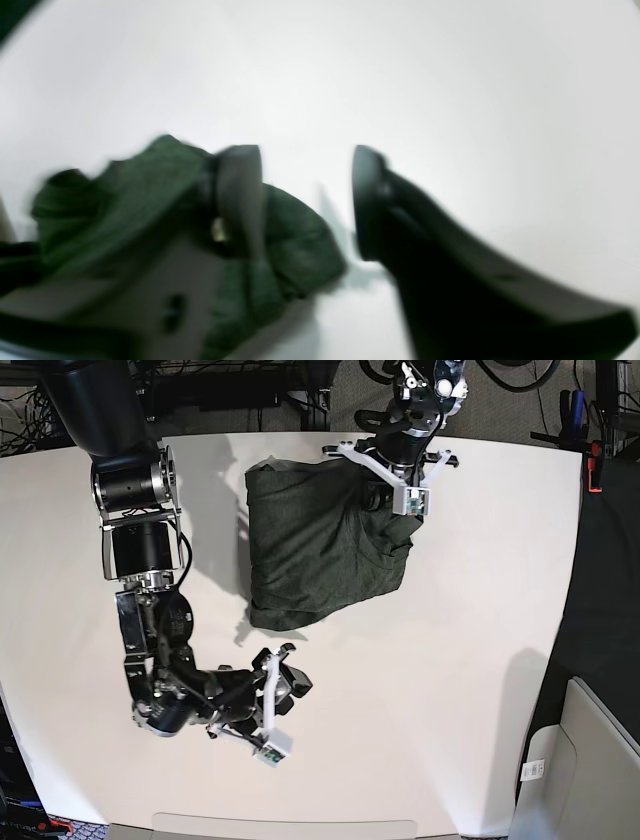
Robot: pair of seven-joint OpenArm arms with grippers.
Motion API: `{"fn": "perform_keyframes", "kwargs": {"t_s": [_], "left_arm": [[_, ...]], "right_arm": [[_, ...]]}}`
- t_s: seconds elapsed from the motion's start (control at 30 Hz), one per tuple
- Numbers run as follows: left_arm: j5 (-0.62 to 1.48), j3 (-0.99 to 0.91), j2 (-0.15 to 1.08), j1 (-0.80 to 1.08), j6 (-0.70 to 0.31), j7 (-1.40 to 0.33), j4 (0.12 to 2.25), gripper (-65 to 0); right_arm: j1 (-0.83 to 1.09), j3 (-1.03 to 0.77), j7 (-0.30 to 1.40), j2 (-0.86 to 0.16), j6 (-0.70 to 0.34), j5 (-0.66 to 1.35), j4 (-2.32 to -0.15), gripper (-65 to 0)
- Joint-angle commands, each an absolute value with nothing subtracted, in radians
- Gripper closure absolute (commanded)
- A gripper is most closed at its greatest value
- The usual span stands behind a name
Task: Fold the T-shirt properly
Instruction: 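Grasp the bundle's opposite edge with the right gripper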
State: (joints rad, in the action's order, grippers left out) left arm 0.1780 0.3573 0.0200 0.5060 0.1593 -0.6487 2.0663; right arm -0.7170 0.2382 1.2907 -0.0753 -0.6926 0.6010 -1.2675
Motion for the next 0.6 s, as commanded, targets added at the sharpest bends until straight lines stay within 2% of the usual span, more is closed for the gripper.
{"fn": "perform_keyframes", "kwargs": {"t_s": [0.0, 0.1, 0.27, 0.57], "left_arm": [[0.177, 0.374, 0.018, 0.509, 0.154, -0.624, 2.086, -2.0], [0.177, 0.397, 0.018, 0.507, 0.154, -0.633, 2.086, -1.1], [0.177, 0.397, 0.018, 0.512, 0.153, -0.634, 2.086, -1.1], [0.173, 0.397, 0.018, 0.587, 0.157, -0.630, 2.086, -1.1]], "right_arm": [[-0.753, 0.254, 1.262, -0.062, -0.698, 0.587, -1.282, -17.7], [-0.745, 0.282, 1.259, -0.031, -0.698, 0.447, -1.282, -12.3], [-0.691, 0.283, 1.259, -0.004, -0.698, 0.272, -1.280, -12.5], [-0.656, 0.283, 1.257, -0.007, -0.698, 0.245, -1.260, -12.5]]}}
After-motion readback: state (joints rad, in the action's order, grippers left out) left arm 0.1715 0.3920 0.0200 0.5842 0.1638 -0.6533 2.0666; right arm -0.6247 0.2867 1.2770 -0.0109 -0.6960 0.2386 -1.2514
